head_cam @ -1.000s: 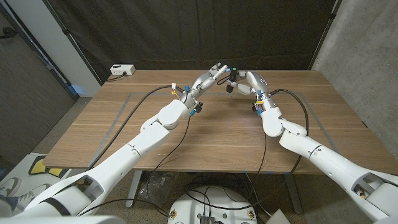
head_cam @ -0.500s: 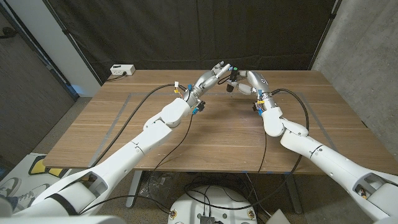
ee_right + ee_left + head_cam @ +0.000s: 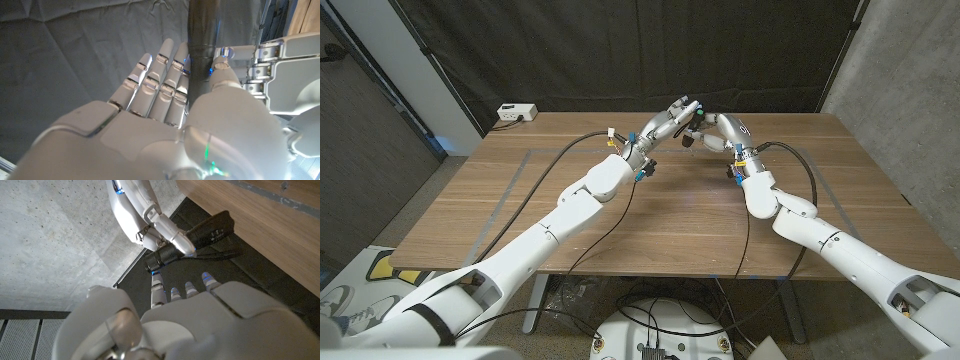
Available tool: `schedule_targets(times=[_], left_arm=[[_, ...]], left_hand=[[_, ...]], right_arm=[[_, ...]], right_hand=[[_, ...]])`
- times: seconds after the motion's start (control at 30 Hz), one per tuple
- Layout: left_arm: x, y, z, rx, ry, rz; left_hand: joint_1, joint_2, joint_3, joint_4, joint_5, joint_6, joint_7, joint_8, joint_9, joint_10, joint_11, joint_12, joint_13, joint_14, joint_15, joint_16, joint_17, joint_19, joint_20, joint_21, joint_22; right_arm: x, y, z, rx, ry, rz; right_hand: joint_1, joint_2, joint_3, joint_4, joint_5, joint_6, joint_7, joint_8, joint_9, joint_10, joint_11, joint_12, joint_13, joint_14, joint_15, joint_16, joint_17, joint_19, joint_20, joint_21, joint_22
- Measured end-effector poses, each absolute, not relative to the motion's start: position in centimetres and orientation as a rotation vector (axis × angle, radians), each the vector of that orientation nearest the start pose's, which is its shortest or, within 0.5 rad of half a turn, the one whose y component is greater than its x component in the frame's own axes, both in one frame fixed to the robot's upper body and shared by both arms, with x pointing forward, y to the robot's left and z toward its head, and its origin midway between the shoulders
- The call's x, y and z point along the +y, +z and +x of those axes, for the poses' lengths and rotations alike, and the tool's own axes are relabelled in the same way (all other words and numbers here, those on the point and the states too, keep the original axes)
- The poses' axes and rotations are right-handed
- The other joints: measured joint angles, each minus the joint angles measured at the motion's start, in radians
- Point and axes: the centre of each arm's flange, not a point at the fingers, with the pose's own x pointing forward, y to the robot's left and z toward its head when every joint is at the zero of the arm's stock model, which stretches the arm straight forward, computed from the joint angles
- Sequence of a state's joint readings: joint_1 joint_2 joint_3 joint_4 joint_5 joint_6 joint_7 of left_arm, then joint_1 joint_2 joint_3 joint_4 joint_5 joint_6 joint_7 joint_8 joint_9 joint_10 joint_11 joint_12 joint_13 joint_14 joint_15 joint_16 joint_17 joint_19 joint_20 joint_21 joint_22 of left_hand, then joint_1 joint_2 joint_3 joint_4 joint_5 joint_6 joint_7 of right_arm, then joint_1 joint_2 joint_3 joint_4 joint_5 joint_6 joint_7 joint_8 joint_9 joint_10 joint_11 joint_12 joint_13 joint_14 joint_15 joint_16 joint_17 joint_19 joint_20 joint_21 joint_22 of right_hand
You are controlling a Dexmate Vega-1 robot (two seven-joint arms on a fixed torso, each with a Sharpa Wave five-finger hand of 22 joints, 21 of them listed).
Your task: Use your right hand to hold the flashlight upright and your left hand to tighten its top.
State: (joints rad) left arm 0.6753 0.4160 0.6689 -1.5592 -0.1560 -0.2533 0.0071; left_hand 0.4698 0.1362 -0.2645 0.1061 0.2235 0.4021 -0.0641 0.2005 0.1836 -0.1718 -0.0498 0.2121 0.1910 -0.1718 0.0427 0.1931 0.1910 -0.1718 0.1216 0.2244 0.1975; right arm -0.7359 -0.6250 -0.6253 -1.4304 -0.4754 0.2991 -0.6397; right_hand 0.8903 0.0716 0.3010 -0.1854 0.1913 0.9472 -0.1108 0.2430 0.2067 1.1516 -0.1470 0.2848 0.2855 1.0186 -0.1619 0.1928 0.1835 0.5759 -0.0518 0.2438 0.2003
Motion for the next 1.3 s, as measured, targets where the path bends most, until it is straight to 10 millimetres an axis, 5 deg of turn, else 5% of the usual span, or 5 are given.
schedule_targets(times=[0.87, 1.3], left_arm=[[2.7, 6.1, 59.7, -0.879, -0.634, 0.5], [3.1, 6.9, 59.8, -0.899, -0.625, 0.509]], left_hand=[[0.0, 0.0, -0.004, 0.004, 0.0, 0.002, 0.009, 0.0, 0.0, 0.0, 0.0, 0.0, 0.0, 0.0, 0.0, 0.0, 0.0, 0.0, 0.0, 0.0, 0.0], [0.0, 0.0, -0.004, 0.004, 0.0, -0.023, 0.004, -0.008, 0.0, 0.0, 0.0, 0.0, 0.0, 0.0, 0.0, 0.0, 0.0, 0.0, 0.0, 0.0, 0.0]], right_arm=[[-22.0, 1.7, 58.6, -1.149, -0.193, -0.957], [-22.0, 1.8, 58.4, -1.147, -0.206, -0.955]], right_hand=[[0.001, -0.001, 0.0, 0.0, 0.001, 0.003, -0.003, -0.001, 0.0, 0.0, 0.0, -0.001, 0.003, 0.0, 0.0, 0.0, 0.0, 0.0, 0.0, 0.0, 0.0], [-0.001, 0.001, 0.0, 0.0, 0.001, 0.003, -0.003, 0.002, 0.0, 0.001, -0.001, -0.001, 0.001, 0.0, 0.0, 0.0, 0.0, 0.0, 0.0, 0.0, 0.0]])
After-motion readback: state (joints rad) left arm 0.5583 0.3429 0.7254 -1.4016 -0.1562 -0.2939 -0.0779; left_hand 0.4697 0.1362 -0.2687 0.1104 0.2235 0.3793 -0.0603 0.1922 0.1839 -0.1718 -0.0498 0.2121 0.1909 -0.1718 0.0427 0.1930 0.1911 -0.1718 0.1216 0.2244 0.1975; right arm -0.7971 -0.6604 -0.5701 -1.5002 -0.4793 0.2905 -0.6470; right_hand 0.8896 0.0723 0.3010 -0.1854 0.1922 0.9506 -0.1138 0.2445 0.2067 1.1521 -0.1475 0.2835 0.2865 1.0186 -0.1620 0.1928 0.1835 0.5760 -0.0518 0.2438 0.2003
